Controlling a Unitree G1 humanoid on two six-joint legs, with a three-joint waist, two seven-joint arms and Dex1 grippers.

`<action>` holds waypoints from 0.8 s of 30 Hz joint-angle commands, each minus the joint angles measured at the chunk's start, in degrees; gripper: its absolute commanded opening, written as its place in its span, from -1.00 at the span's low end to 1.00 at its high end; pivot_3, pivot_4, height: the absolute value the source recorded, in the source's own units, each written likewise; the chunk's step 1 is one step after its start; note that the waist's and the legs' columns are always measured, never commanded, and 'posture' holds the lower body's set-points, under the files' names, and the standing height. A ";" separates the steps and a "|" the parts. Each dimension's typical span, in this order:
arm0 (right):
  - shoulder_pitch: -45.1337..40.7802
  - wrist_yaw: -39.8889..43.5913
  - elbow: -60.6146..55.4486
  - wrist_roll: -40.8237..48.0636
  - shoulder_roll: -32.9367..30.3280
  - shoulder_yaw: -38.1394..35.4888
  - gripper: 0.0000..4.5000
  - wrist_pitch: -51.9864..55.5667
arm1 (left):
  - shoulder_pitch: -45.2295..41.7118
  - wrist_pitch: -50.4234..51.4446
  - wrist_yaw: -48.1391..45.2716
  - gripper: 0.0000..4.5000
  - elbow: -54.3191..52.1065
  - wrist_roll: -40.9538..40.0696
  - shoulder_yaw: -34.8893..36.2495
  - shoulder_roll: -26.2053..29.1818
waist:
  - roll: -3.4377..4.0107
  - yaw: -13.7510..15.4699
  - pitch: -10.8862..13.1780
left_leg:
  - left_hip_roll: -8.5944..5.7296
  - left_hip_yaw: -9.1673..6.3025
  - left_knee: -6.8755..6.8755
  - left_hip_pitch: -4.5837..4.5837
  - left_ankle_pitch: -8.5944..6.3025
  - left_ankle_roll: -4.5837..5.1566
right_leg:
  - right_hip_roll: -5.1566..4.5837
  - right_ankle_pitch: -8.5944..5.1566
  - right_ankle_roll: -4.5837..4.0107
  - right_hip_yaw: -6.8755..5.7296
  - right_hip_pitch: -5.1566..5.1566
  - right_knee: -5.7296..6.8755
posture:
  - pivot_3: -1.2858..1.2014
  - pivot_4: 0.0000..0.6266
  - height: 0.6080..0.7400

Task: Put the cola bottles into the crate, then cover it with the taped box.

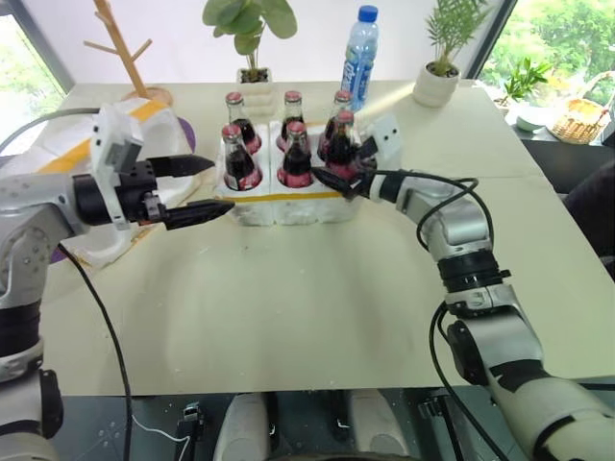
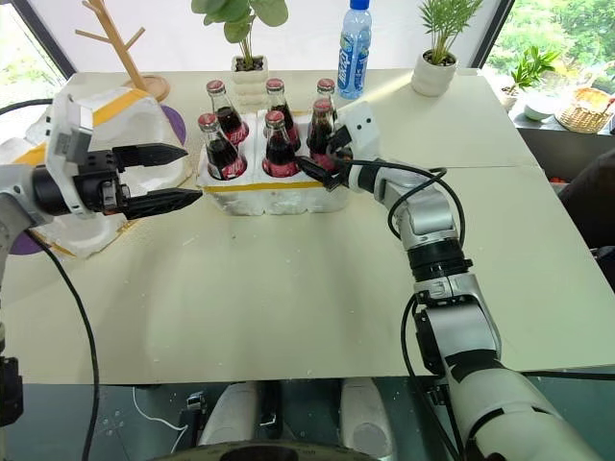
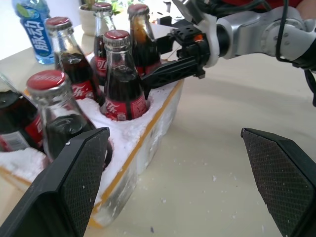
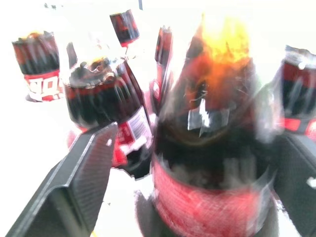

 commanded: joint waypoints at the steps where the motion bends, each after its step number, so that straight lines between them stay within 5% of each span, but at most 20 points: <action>1: 2.27 6.88 -14.52 9.27 -4.78 -4.05 0.97 8.70 | 4.40 1.88 1.22 1.00 -5.46 -2.54 8.96 3.70 | 0.01 0.09 0.00 | 0.02 0.00 -0.11 -0.01 0.00 0.00 | -0.03 0.00 0.00 0.01 -0.03 -0.05 | 0.03 -0.52 1.00; 8: 5.24 11.54 -29.31 22.89 -17.51 -13.06 0.97 23.63 | 22.73 4.79 -3.08 1.00 -9.44 0.64 28.12 10.90 | 0.00 0.01 0.01 | 0.03 0.07 -0.35 0.06 0.00 -0.01 | -0.10 -0.02 -0.02 -0.02 -0.07 -0.18 | 0.03 -0.52 1.00; 14: 4.53 15.11 -32.91 27.08 -25.67 -14.84 0.97 26.31 | 39.30 -7.71 -12.93 1.00 6.31 15.73 39.80 16.93 | 0.04 0.05 0.00 | -0.03 0.22 -0.37 0.23 0.02 -0.05 | -0.16 -0.18 -0.32 -0.05 -0.06 -0.12 | 0.03 -0.52 1.00; 19: 4.59 18.56 -34.06 30.42 -26.93 -14.12 0.97 26.65 | 39.13 -20.57 -21.59 1.00 31.07 23.32 37.60 28.41 | -0.08 0.25 0.00 | 0.02 0.30 -0.36 0.17 0.01 -0.06 | -0.15 -0.22 -0.39 -0.10 -0.14 -0.12 | 0.03 -0.52 1.00; 24: 4.43 18.80 -34.34 31.32 -26.37 -13.50 0.97 26.34 | 23.67 -30.93 -22.80 1.00 51.18 25.02 15.90 37.47 | -0.06 0.44 -0.01 | -0.02 0.60 -0.41 0.09 -0.03 0.01 | -0.37 -0.22 -0.38 -0.08 -0.18 -0.19 | 0.03 -0.52 1.00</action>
